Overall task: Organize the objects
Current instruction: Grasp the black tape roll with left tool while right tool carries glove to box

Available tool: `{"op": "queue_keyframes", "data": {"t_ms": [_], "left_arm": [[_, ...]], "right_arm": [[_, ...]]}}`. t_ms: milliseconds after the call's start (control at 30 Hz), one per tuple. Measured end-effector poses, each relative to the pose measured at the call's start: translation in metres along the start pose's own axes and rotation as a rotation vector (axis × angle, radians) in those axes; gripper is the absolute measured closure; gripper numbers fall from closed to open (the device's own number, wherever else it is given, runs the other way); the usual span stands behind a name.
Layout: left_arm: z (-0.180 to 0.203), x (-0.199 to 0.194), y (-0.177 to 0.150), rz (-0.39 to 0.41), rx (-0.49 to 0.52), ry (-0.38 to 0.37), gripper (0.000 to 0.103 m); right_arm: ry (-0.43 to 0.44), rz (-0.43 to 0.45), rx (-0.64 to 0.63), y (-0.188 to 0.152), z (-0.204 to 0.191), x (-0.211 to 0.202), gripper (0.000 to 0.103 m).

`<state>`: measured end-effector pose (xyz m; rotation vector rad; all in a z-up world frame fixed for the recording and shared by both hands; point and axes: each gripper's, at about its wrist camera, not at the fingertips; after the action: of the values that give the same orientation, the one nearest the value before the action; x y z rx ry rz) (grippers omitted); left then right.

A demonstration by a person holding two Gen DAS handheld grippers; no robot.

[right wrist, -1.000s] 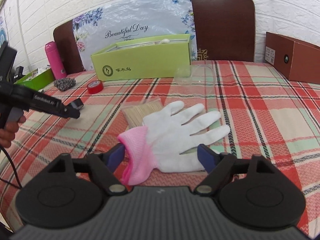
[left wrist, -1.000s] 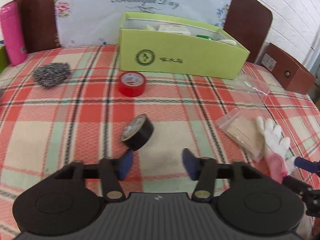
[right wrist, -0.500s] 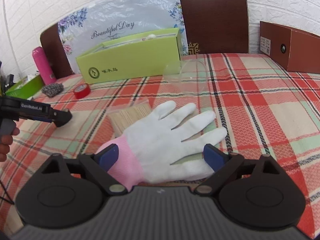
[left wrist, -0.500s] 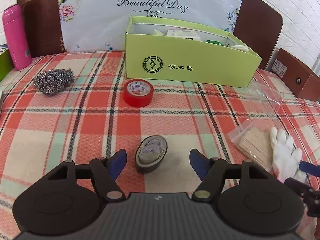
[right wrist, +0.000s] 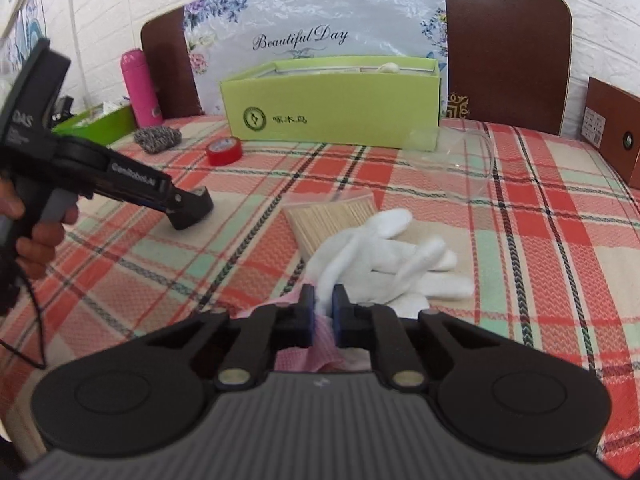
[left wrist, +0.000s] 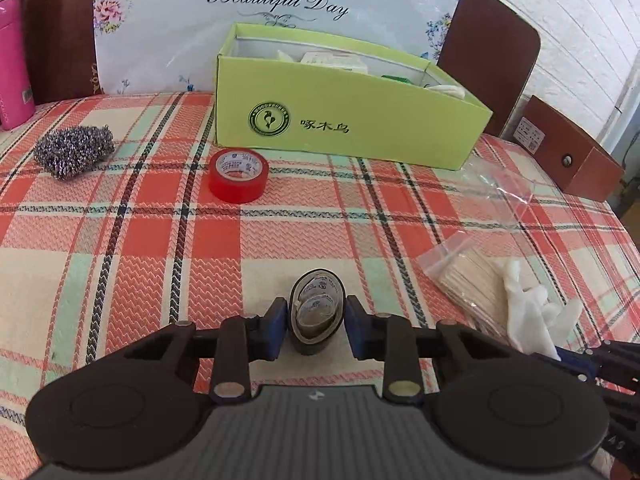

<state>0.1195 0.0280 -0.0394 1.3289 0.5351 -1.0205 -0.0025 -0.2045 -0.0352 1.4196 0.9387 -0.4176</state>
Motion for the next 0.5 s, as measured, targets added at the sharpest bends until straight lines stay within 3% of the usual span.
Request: {"op": "queue_keyframes", "data": {"t_ms": [233,500], "left_arm": [[0.016,-0.036,0.023,0.113,0.065,-0.031,0.071],[0.023,-0.065,0.100,0.267,0.092,0.003,0.071]], "right_arm": [[0.030,0.138,-0.034,0.039,0.004,-0.037,0.095],[-0.003,0.337,-0.115,0.130,0.017,-0.040,0.095]]}}
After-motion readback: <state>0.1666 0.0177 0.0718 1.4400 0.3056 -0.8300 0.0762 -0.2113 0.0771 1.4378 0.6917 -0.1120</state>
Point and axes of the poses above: each gripper's, at about its wrist camera, not at the fingertips, and x roughly the way its jaws point, z to its right, y to its top, and after that the axes turned 11 degrees about -z, right-handed
